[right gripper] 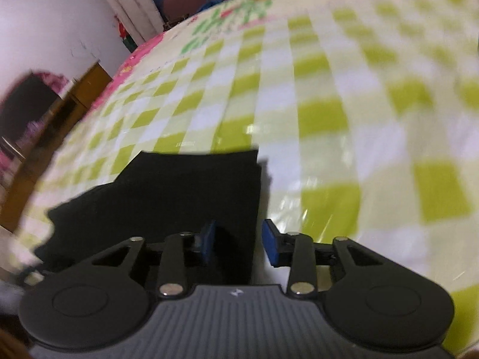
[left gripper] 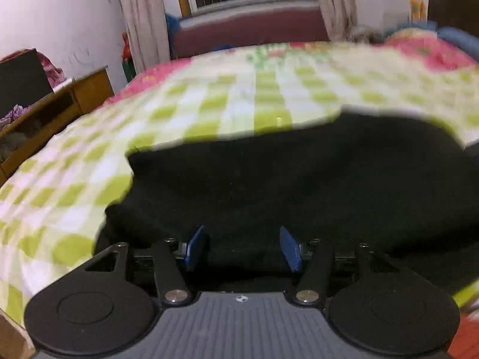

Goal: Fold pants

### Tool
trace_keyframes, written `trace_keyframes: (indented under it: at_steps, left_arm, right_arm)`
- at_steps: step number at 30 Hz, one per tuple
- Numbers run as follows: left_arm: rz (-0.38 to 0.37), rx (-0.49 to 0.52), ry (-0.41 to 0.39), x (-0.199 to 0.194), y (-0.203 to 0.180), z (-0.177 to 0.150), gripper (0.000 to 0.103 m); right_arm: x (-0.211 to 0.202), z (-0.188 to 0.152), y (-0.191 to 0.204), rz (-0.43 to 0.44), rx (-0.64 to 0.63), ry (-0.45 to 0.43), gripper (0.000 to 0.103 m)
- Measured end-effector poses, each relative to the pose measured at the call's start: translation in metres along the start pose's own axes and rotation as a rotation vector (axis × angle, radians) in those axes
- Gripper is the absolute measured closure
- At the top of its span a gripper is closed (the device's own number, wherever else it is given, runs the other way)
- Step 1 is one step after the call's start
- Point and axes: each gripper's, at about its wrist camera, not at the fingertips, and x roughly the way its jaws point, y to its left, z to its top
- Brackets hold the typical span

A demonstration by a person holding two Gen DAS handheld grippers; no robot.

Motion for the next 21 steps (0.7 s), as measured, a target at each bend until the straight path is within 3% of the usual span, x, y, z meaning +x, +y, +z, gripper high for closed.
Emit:
trace_keyframes:
  at_steps: [4, 7, 13, 16, 17, 19, 21]
  left_arm:
    - [0.029, 0.036, 0.019, -0.006, -0.009, 0.008, 0.033]
    - [0.048, 0.071, 0.042, 0.002, -0.010, 0.013, 0.032]
    - [0.077, 0.116, 0.059, 0.006, -0.017, 0.017, 0.032]
    - [0.081, 0.121, 0.064, 0.006, -0.018, 0.018, 0.032]
    - [0.081, 0.122, 0.066, 0.005, -0.017, 0.019, 0.032]
    - [0.082, 0.128, 0.068, 0.005, -0.017, 0.020, 0.032]
    - [0.083, 0.141, 0.070, 0.004, -0.018, 0.020, 0.032]
  right_arm:
    - [0.017, -0.002, -0.028, 0.159, 0.148, 0.036, 0.060]
    - [0.012, 0.000, -0.040, 0.307, 0.174, 0.052, 0.060]
    - [0.038, 0.002, -0.067, 0.434, 0.280, 0.123, 0.059]
    - [0.052, 0.007, -0.050, 0.486, 0.220, 0.143, 0.053]
    - [0.054, 0.008, -0.046, 0.495, 0.215, 0.149, 0.054]
    - [0.050, 0.009, -0.040, 0.496, 0.217, 0.139, 0.070]
    - [0.042, 0.008, -0.036, 0.493, 0.220, 0.127, 0.076]
